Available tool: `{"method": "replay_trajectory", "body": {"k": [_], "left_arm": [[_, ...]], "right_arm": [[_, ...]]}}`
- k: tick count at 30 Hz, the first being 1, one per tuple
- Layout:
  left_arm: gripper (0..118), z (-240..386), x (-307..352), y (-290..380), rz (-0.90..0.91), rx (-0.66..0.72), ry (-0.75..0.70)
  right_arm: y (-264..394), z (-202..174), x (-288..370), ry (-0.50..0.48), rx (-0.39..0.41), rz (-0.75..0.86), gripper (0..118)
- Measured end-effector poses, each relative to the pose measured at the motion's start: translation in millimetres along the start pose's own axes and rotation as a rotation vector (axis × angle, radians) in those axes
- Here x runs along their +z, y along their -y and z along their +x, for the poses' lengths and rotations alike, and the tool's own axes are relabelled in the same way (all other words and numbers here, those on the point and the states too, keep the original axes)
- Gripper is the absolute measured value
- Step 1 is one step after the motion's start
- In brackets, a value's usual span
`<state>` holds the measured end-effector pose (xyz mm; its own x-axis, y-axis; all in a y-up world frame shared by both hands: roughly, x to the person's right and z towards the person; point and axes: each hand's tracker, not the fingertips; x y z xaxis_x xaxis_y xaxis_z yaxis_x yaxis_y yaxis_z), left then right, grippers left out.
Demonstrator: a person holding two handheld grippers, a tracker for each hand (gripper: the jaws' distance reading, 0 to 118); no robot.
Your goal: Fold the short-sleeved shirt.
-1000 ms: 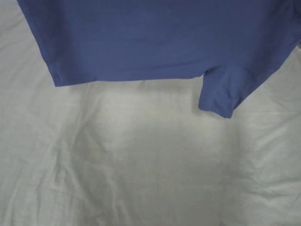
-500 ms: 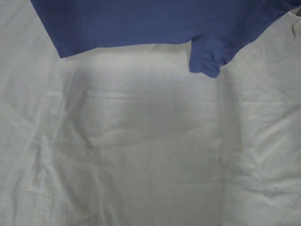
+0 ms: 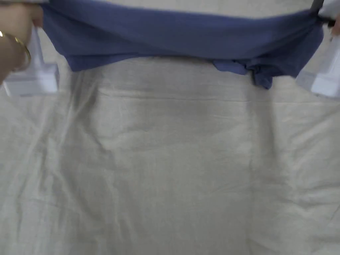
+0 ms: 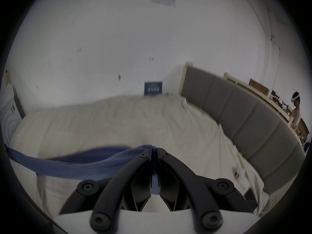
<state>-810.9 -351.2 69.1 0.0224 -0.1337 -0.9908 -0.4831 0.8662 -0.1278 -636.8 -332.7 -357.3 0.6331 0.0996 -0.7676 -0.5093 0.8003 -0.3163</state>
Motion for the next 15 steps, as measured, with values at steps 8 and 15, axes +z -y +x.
{"method": "replay_trajectory", "body": {"k": [8, 15], "left_arm": [[0, -20.1, 24.2, 120.6, -0.198, -0.006, 0.036], [0, -59.2, 86.0, 188.7, -0.263, 0.011, 0.073]], "right_arm": [[138.6, 21.3, -0.9, 0.006, 0.000, -0.229, 4], [212.5, 53.6, 39.2, -0.033, 0.022, -0.276, 4]]}}
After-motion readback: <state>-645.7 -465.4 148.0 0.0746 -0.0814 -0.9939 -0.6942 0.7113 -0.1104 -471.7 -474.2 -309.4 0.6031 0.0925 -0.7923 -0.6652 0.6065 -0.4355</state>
